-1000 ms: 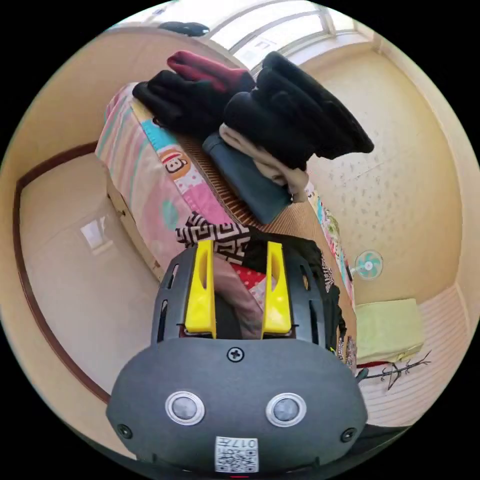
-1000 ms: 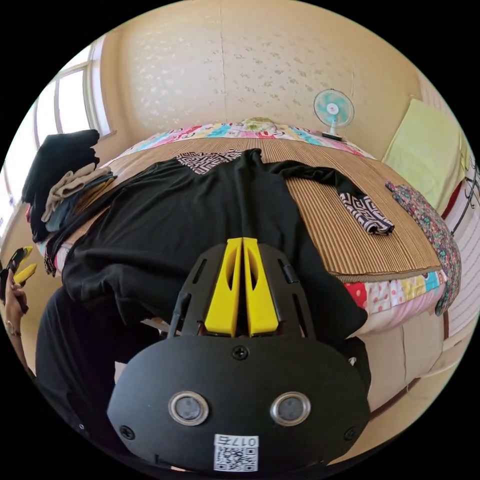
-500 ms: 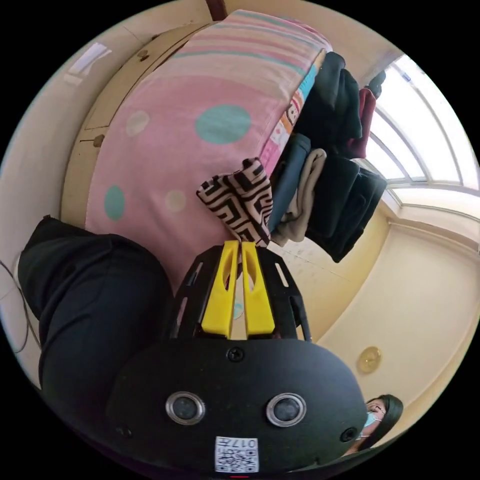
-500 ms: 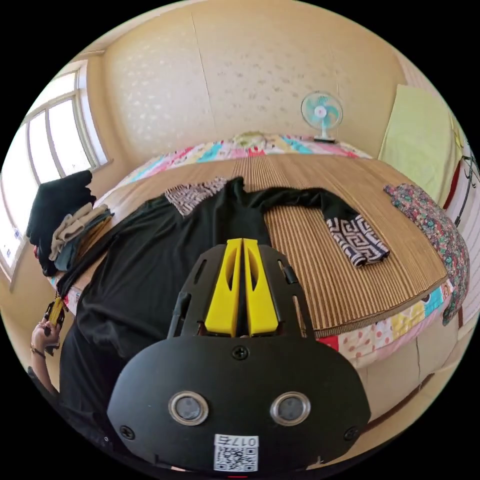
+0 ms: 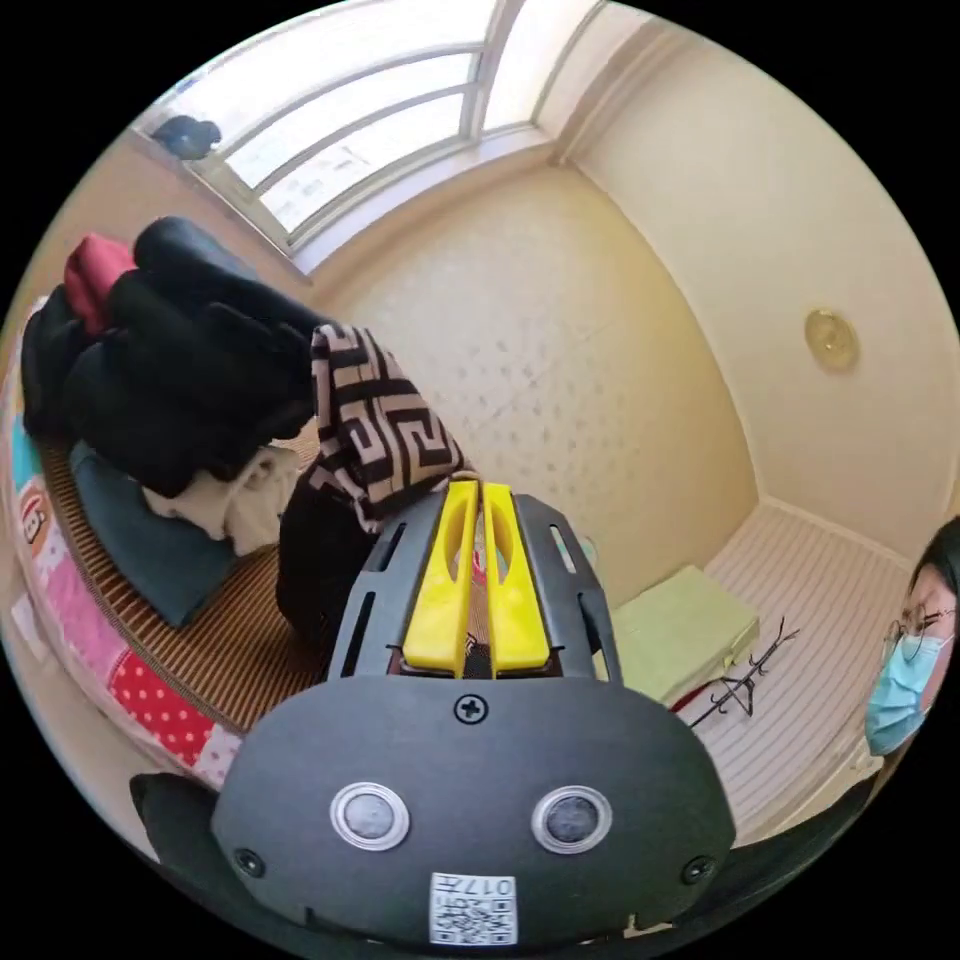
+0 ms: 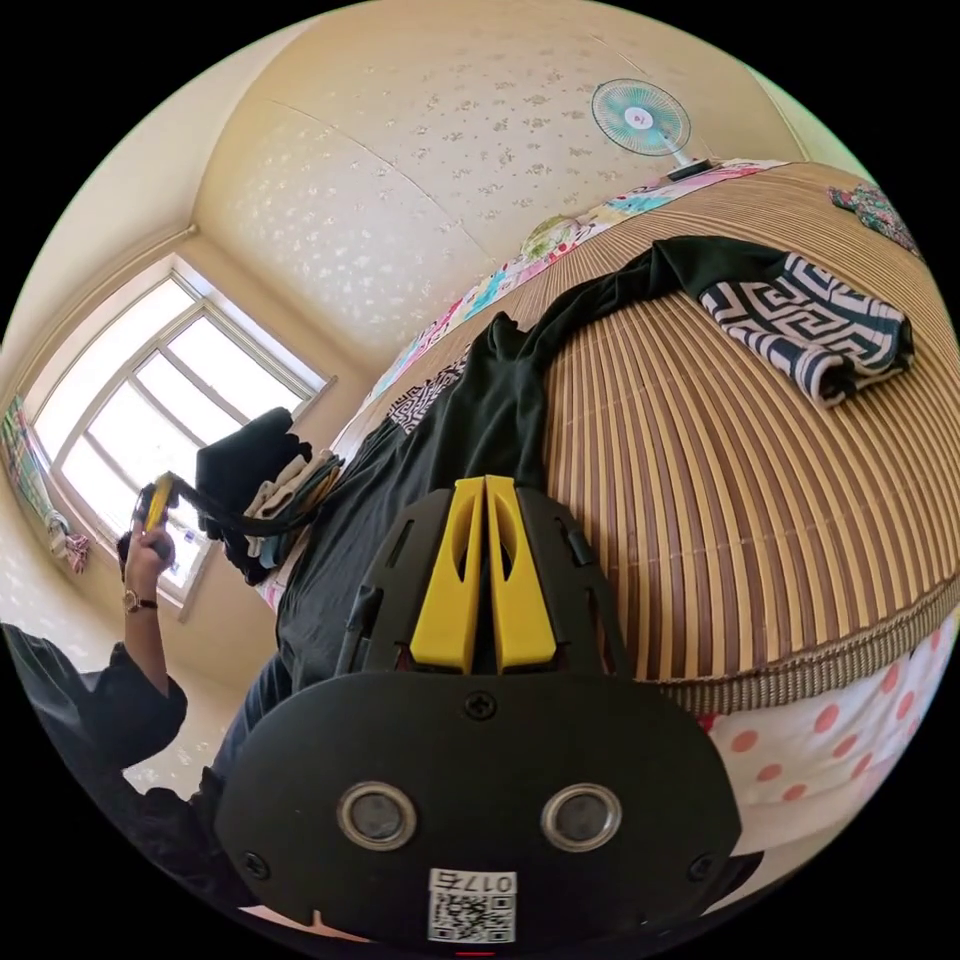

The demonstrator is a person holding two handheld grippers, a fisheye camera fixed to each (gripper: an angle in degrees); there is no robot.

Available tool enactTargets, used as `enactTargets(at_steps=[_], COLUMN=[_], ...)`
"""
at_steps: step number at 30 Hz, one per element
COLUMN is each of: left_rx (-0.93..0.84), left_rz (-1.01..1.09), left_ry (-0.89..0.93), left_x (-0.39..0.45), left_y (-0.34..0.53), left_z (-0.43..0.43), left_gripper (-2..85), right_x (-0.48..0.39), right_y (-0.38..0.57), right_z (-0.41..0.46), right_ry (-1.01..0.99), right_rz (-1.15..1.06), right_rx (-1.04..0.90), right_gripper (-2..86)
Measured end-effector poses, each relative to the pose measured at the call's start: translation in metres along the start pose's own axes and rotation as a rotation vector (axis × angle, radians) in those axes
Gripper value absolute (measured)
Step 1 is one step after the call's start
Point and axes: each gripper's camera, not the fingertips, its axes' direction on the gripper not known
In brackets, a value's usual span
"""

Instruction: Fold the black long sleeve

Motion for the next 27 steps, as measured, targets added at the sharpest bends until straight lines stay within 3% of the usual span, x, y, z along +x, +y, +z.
enactTargets(at_steps=[4,7,9,13,18,23,25,26,27], left_rx=[-0.386,-0.649,-0.789,-0.797,-0.716,-0.742,-0.779,-0.633,-0.602], left_rz=[0.225,0.261,0.256,0.244,0.266,0.329,0.314,0.396,0.433], left_ry=[0.167,0.059,0.008,0.033,-0.038,-0.241,-0.263,-0.262,-0.275], left_x=[0.105,0.119,0.11,0.09,0.071,0.046,0.025,0.021,0.019], left_y=[0.074,0.184,0.248,0.318,0.313,0.335,0.368,0.384,0.391], left_z=[0.221,0.347,0.386,0.362,0.291,0.245,0.247,0.227,0.221], left_gripper=[0.8,6.7,8.2,8.5,10.3,11.1,9.0,4.1,1.6], right_x=[0.015,0.02,0.024,0.033,0.031,0.023,0.017,0.015,0.011], right_y=[-0.006,-0.01,-0.012,-0.017,-0.021,-0.024,-0.024,-0.024,-0.024], right_z=[-0.008,-0.013,-0.016,-0.02,-0.023,-0.025,-0.025,-0.025,-0.025], right_ry=[-0.055,-0.067,-0.084,-0.147,-0.157,-0.158,-0.157,-0.154,-0.146], right_rz=[0.019,0.024,0.03,0.031,0.027,0.032,0.034,0.033,0.031], right_rx=[-0.003,-0.004,-0.006,-0.02,-0.019,-0.024,-0.024,-0.023,-0.023], right_gripper=[0.2,0.2,0.2,0.2,0.2,0.2,0.2,0.2,0.2])
